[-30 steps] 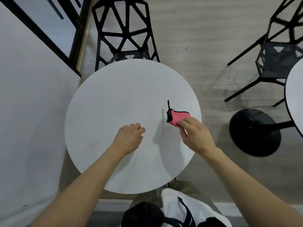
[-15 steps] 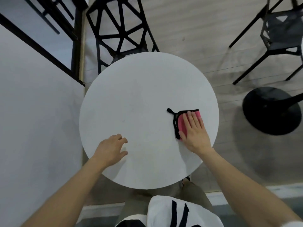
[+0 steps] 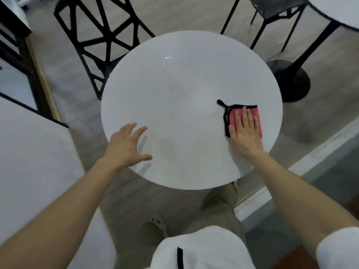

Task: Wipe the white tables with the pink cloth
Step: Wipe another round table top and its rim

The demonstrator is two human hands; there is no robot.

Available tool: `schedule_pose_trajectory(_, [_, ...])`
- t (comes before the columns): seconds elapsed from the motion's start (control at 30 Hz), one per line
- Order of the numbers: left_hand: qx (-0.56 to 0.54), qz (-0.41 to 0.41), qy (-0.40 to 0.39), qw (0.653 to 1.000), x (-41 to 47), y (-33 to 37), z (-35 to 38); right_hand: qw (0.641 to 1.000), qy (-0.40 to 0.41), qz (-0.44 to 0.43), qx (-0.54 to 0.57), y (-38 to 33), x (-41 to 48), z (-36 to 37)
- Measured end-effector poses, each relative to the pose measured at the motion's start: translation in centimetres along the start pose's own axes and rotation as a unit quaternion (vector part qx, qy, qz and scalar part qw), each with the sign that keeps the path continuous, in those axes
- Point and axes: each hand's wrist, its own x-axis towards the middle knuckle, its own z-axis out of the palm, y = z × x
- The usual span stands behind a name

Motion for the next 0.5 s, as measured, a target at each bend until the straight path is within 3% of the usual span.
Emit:
schedule_pose_trajectory(0.13, [-0.022, 0.000, 0.000, 1.000, -0.3, -0.3, 0.0, 0.999, 0.005, 0.031, -0.009, -1.9, -5.0, 1.2])
schedule_pose_trajectory(0.37, [0.044, 0.055, -0.065, 0.995, 2.0, -1.3, 0.7, 0.999, 0.036, 0.032, -0.002, -1.5, -3.3, 0.9])
schedule_pose_trajectory(0.5, [0.019, 0.056, -0.070, 0.996, 2.2, -1.7, 2.0, 0.994, 0.065, 0.087, -0.006, -4.9, -5.0, 2.1])
